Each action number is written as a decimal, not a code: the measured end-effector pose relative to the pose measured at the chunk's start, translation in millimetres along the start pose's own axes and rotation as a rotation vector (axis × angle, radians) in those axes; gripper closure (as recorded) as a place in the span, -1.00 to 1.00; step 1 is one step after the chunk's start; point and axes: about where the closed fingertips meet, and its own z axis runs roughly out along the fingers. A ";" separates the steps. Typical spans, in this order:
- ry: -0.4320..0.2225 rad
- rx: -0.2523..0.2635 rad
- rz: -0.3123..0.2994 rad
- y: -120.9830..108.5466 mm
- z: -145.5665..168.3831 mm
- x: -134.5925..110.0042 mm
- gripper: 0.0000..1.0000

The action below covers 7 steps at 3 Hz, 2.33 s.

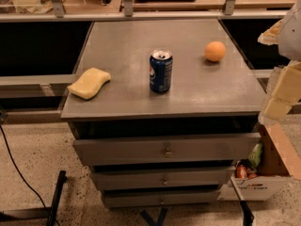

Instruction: Move orange near pepsi can

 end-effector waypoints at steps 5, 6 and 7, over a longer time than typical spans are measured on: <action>-0.215 0.211 0.094 -133.9 8.3 19.9 -1.00; -0.284 0.216 0.113 -171.7 34.3 15.6 -1.00; -0.382 0.205 0.165 -200.7 58.1 13.7 -1.00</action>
Offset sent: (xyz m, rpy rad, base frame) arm 0.0240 -0.0202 0.0031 0.0231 -0.0603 -0.0818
